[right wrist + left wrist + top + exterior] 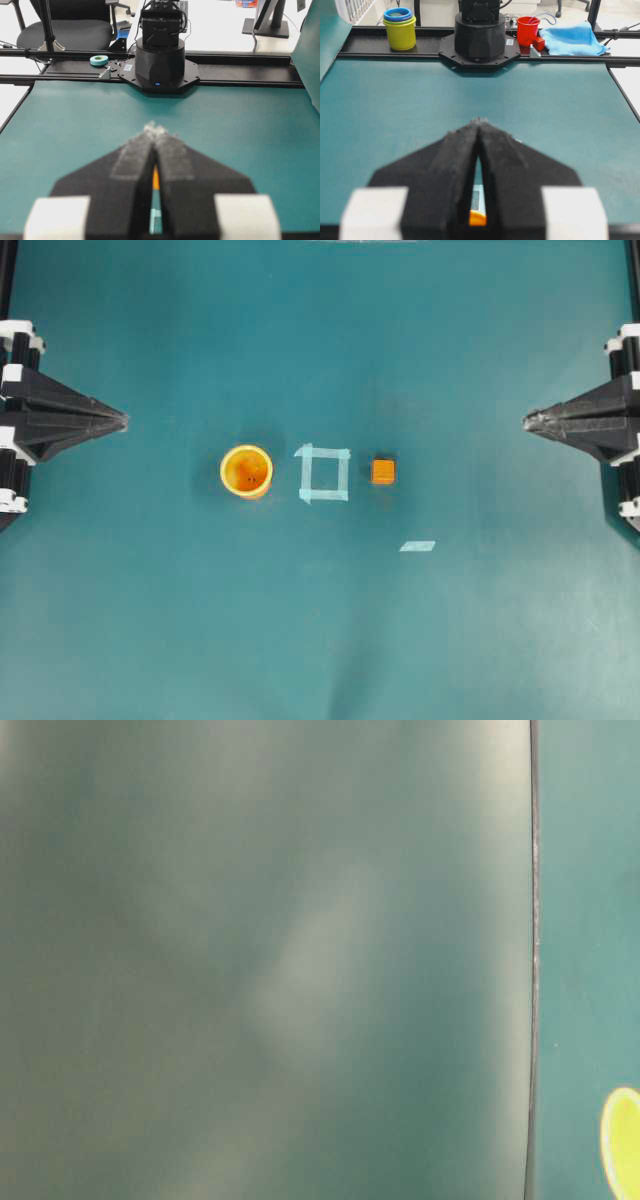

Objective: Move the cup to the right with left arm.
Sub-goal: 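Move the left gripper open toward the orange cup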

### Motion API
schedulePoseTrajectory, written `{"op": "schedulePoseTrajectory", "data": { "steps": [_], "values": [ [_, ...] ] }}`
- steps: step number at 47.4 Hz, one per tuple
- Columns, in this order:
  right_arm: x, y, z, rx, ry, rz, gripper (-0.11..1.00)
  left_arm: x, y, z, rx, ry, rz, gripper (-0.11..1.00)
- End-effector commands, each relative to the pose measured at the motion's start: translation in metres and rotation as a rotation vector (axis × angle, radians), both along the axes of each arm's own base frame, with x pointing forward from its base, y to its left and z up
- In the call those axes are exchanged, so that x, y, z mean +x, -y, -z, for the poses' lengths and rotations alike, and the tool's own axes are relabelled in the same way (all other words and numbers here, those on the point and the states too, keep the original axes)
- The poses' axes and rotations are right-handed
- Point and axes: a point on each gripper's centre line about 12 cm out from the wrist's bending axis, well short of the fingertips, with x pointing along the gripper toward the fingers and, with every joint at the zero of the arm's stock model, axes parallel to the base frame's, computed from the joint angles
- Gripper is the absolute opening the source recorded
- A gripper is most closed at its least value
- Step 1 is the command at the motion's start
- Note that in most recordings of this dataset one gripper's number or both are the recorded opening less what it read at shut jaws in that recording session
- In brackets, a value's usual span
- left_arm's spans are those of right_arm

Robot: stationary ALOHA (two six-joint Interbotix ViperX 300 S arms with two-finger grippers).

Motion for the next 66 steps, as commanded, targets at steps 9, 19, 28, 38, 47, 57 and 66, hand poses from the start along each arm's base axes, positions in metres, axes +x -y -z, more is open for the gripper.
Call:
{"op": "schedulePoseTrajectory", "data": {
  "steps": [9, 19, 28, 38, 47, 57, 66],
  "values": [
    [0.005, -0.001, -0.009, 0.003, -0.015, -0.004, -0.01, 0.003, 0.002, 0.012, 0.019, -0.110, 0.012, 0.00],
    [0.005, -0.001, -0.007, 0.003, -0.032, -0.002, -0.01, 0.010, 0.002, 0.028, 0.001, -0.172, 0.012, -0.01],
    [0.005, 0.000, -0.007, 0.005, -0.034, 0.001, -0.01, 0.024, 0.003, 0.045, -0.004, -0.213, 0.013, 0.00],
    [0.005, 0.002, -0.007, 0.005, -0.034, 0.008, -0.01, 0.037, 0.002, 0.060, -0.006, -0.253, 0.012, 0.15],
    [0.005, 0.002, -0.008, 0.006, -0.031, 0.011, -0.01, 0.039, 0.003, 0.071, -0.003, -0.284, 0.014, 0.57],
    [0.005, 0.003, -0.008, 0.015, -0.032, 0.014, -0.01, 0.034, 0.001, 0.089, -0.007, -0.314, 0.007, 0.62],
    [0.005, 0.003, -0.009, 0.018, -0.029, 0.013, -0.01, 0.037, 0.001, 0.112, -0.007, -0.402, 0.007, 0.63]
  ]
}}
